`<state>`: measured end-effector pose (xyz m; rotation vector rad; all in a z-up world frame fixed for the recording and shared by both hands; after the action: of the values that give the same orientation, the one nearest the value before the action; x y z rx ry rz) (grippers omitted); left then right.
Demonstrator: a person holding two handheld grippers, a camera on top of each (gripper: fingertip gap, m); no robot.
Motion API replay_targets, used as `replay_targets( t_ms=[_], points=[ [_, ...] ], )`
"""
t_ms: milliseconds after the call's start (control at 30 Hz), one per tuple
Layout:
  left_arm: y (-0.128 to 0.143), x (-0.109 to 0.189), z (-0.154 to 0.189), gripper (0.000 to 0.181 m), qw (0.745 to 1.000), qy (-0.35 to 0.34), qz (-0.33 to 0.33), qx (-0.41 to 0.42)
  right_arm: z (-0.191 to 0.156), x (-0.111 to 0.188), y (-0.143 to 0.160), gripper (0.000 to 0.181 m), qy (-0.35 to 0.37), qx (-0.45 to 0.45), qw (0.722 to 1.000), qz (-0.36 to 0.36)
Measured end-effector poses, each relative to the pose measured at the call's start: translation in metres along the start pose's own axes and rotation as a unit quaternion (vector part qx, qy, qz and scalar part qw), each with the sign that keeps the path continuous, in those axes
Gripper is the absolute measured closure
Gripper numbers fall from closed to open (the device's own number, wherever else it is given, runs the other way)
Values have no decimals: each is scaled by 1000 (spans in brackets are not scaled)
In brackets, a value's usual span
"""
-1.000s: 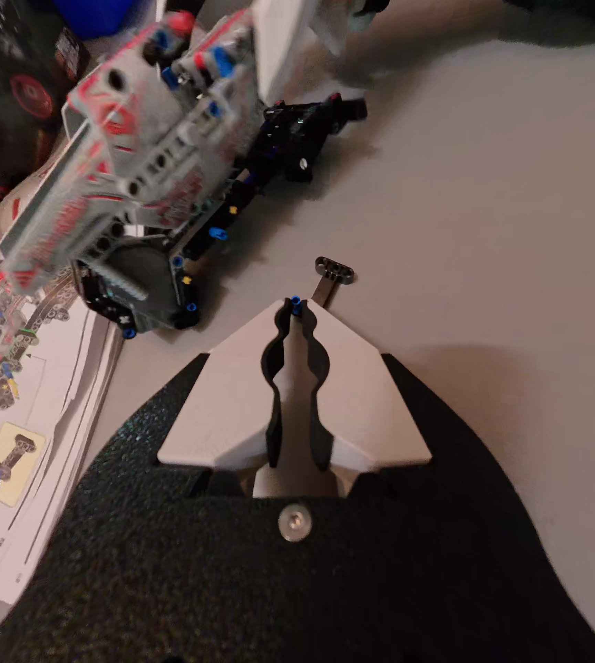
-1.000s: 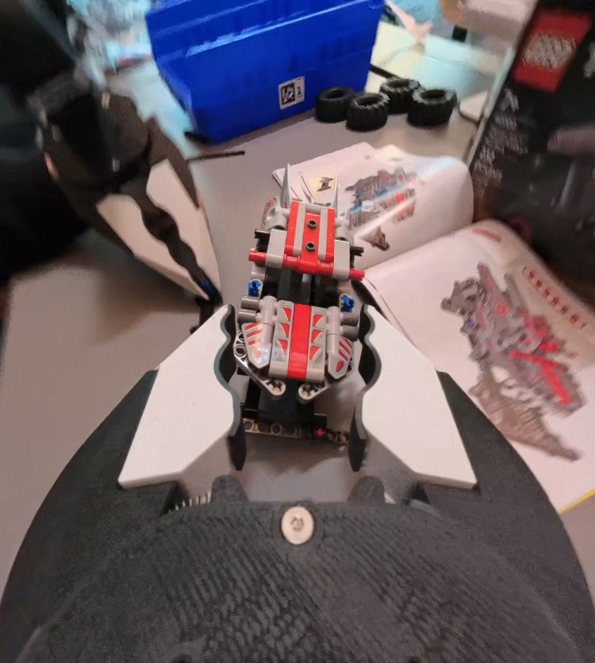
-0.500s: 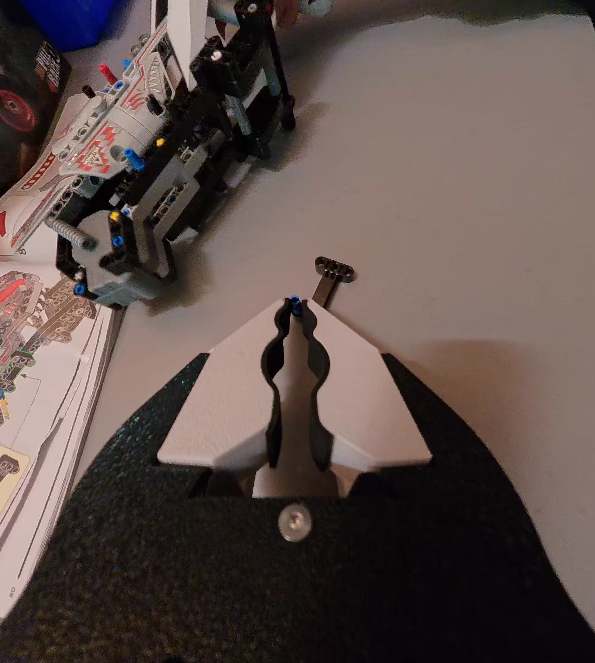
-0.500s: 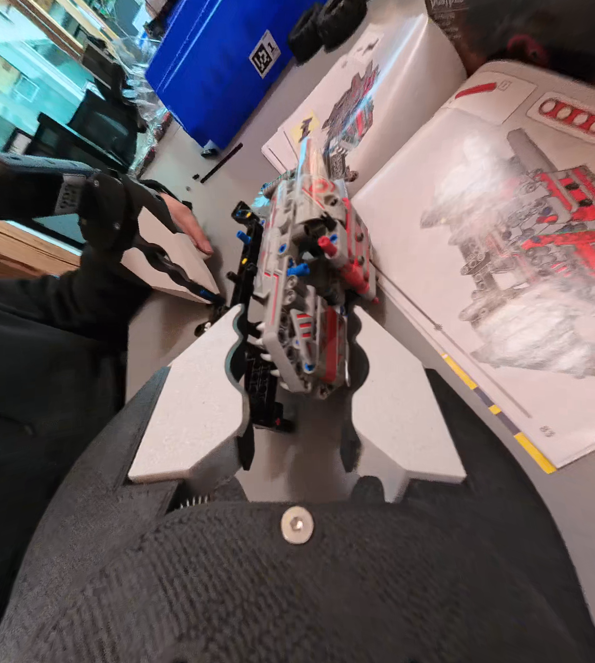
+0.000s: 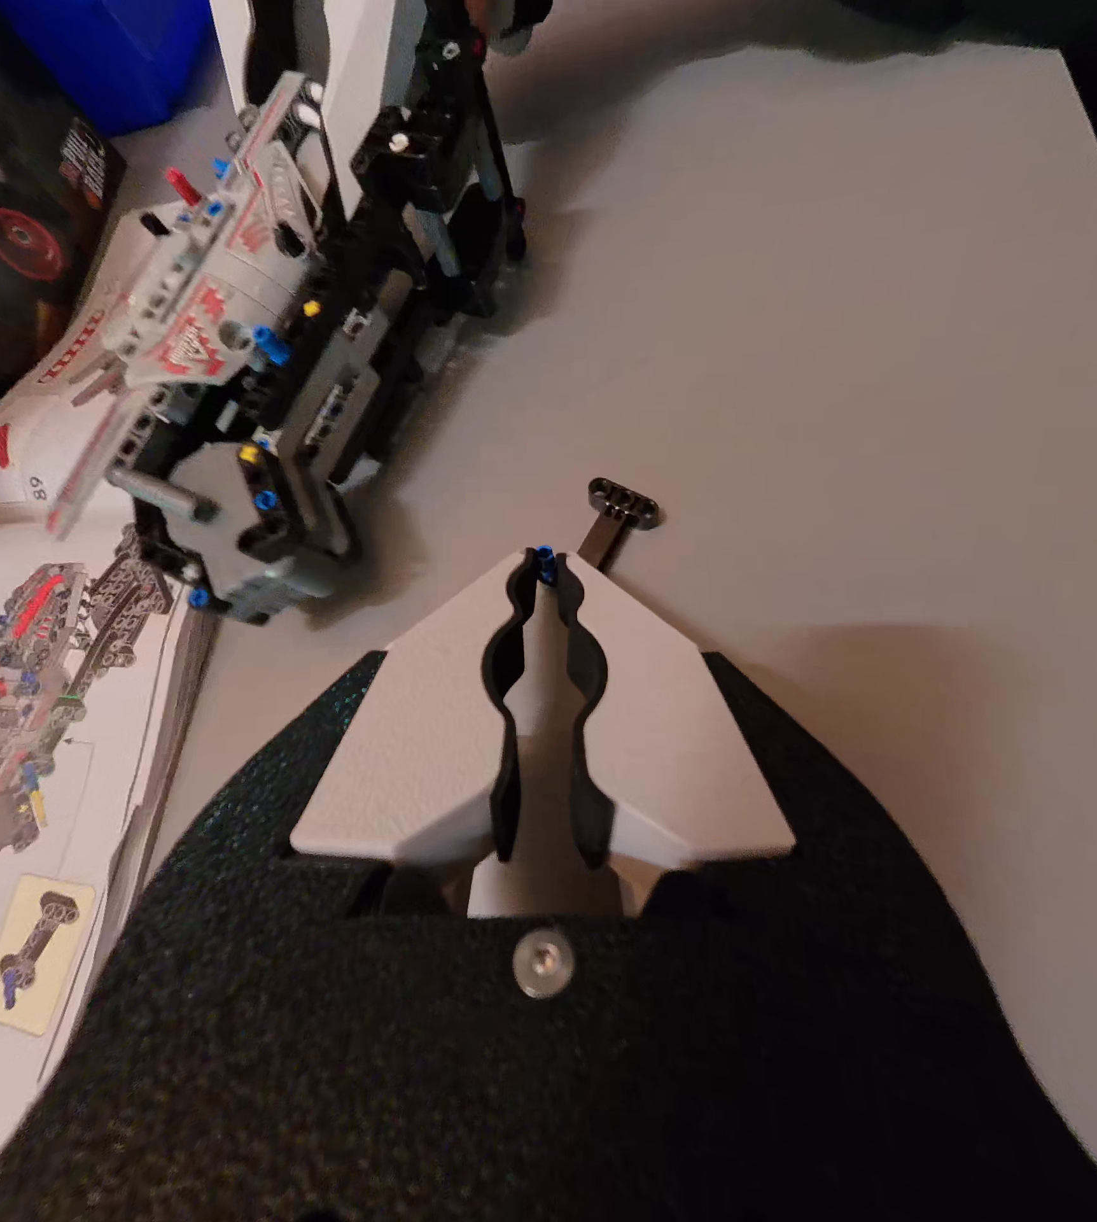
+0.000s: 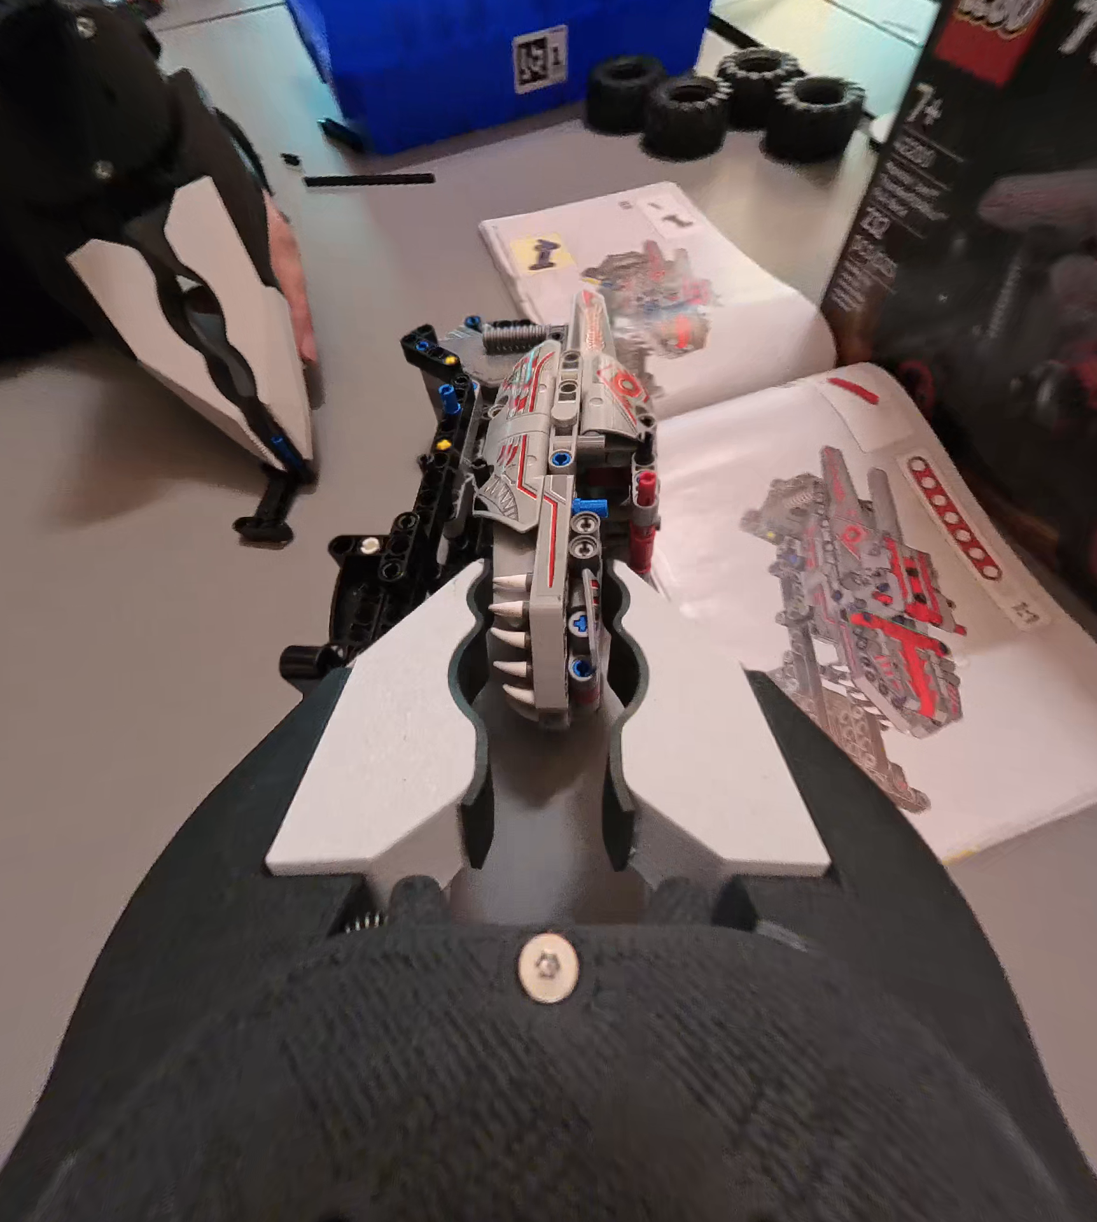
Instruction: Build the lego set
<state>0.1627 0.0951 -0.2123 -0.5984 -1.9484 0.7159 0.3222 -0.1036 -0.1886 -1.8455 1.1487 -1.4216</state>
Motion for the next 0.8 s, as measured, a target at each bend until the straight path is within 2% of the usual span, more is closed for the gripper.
replay_targets(
  t_ms=[200, 333, 467, 567, 633, 733, 800],
  points=[
    [-18, 16, -7, 178, 997, -23, 69, 6, -14, -16, 5, 150, -112, -18, 993, -30],
    [-42, 37, -22, 179, 992, -47, 116, 27, -25, -24, 6, 151, -134, -5, 991, -26],
    [-46, 32, -43, 179, 993, -52, 78, 73, -30, -29, 7, 147, -151, 1, 988, -37],
    [-43, 23, -54, 179, 994, -37, 46, 97, -28, -27, 6, 133, -145, 3, 989, -28],
    [-41, 18, -60, 179, 993, -20, 34, 111, -27, -21, 5, 129, -146, 2, 989, -22],
    [-41, 12, -63, 179, 992, 10, 28, 122, -24, -8, -2, 131, -135, 3, 991, 7],
    [-39, 11, -63, 179, 991, 23, 14, 129, -23, -1, -10, 140, -122, 2, 992, 39]
  ],
)
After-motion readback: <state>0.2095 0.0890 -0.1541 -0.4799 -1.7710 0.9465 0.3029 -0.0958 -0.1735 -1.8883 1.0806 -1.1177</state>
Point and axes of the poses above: each gripper's, where its closed fingertips meet, x back along the fingers, y out of its underside, z = x × y across the jaws, the point moved 9 cm from there along x, back along the fingers, and after that the axes turned 15 degrees about -x, right-handed, at the moved point
